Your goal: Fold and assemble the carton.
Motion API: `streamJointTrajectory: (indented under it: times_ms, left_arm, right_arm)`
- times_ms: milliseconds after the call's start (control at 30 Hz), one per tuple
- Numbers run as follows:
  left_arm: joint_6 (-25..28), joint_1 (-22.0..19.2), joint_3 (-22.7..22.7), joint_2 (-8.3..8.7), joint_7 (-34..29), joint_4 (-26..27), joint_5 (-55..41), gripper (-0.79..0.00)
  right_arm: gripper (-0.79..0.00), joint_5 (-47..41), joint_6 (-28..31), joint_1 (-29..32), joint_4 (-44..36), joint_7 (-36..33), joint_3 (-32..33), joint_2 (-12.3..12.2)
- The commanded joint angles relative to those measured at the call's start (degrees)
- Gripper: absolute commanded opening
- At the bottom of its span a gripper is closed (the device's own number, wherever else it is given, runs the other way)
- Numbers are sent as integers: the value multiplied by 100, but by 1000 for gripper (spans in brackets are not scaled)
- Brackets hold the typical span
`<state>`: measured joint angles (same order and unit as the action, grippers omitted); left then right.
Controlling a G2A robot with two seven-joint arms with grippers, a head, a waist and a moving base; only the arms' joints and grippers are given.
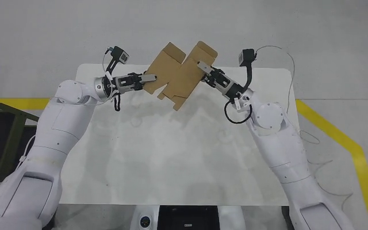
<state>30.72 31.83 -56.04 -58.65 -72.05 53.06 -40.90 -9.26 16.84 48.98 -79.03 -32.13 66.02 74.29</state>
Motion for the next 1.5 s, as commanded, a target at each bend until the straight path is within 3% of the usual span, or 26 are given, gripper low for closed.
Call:
streamJointTrajectory:
  times_ms: [0,167,467,833,1367,1433,1467]
  left_arm:
    - [-58,-54,-70,23,-209,-76,18,-785]
    - [-472,-100,-230,119,-624,-13,128,-785]
    - [-1229,208,-518,422,-1382,743,299,-785]
    - [-1440,419,-390,694,-1595,1319,177,-785]
    - [-1439,291,331,975,-1595,1626,-28,-785]
    - [-1439,266,370,990,-1595,1618,-44,-785]
    - [-1439,255,384,996,-1595,1609,-52,-785]
  right_arm:
    - [0,-101,28,-9,39,-410,102,-35]
    - [0,-117,74,-34,201,-1227,319,-130]
    - [0,-462,121,-85,556,-2533,493,-247]
    - [0,-805,312,-325,961,-3995,504,-361]
    - [0,-1165,383,-343,937,-4520,65,-366]
    - [-191,-1194,374,-354,947,-4586,37,-372]
    - [-394,-1199,378,-355,949,-4605,28,-376]
